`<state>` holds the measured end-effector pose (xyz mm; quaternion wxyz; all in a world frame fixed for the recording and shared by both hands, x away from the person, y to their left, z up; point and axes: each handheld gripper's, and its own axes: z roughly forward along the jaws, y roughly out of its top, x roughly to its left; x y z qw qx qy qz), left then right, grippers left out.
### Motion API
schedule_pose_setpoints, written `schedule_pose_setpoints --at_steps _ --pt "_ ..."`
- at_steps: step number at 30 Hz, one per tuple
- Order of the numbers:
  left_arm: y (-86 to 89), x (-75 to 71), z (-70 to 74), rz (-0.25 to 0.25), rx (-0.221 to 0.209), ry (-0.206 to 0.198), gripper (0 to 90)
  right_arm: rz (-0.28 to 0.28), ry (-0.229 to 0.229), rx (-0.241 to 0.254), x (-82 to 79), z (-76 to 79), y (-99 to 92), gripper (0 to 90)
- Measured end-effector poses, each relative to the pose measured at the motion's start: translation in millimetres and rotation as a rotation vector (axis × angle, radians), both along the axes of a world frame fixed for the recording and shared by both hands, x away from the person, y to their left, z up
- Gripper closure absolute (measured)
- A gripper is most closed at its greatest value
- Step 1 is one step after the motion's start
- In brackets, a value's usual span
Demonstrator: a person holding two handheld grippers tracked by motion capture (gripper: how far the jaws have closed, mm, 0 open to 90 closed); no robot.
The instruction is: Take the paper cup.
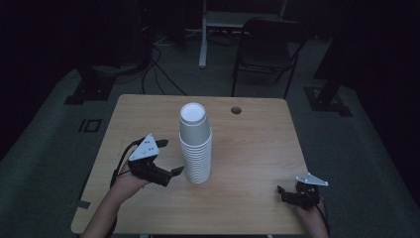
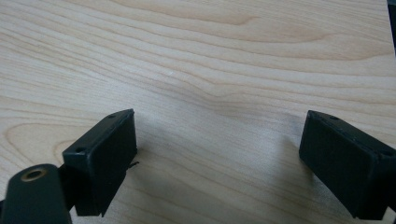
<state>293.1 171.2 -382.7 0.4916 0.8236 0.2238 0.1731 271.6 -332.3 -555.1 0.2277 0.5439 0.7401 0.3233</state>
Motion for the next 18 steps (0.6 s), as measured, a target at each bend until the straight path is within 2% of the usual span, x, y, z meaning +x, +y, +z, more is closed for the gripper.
schedule_pose_setpoints --at_steps 4,6,8,10,11,13,15,18 --pt "-1.6 0.1 8.6 -0.001 -0.061 -0.030 1.0 0.000 -0.001 -0.001 0.1 0.1 -0.1 10.5" --pt "-2.9 0.7 11.3 0.003 -0.077 -0.041 0.9 0.001 -0.001 -0.002 0.1 0.2 -0.1 10.5" --pt "-4.5 3.0 13.5 -0.009 -0.101 -0.035 0.9 0.001 0.000 -0.002 0.1 0.2 -0.1 10.5" --pt "-7.6 5.4 14.9 -0.008 -0.094 -0.039 0.9 0.003 0.000 -0.002 0.1 0.2 0.0 10.5" --pt "-9.1 7.2 15.3 -0.019 -0.103 -0.026 0.9 0.004 0.000 -0.002 0.0 0.3 0.0 10.5" --pt "-12.8 8.9 16.8 -0.013 -0.093 -0.039 0.9 0.005 0.000 -0.002 0.0 0.3 0.0 10.5" --pt "-16.4 11.7 17.4 -0.016 -0.101 -0.035 0.9 0.005 0.001 0.000 0.0 0.3 0.2 10.5" --pt "-21.6 18.2 16.0 -0.012 -0.087 -0.037 0.9 0.007 0.001 -0.001 0.0 0.3 0.2 10.5"
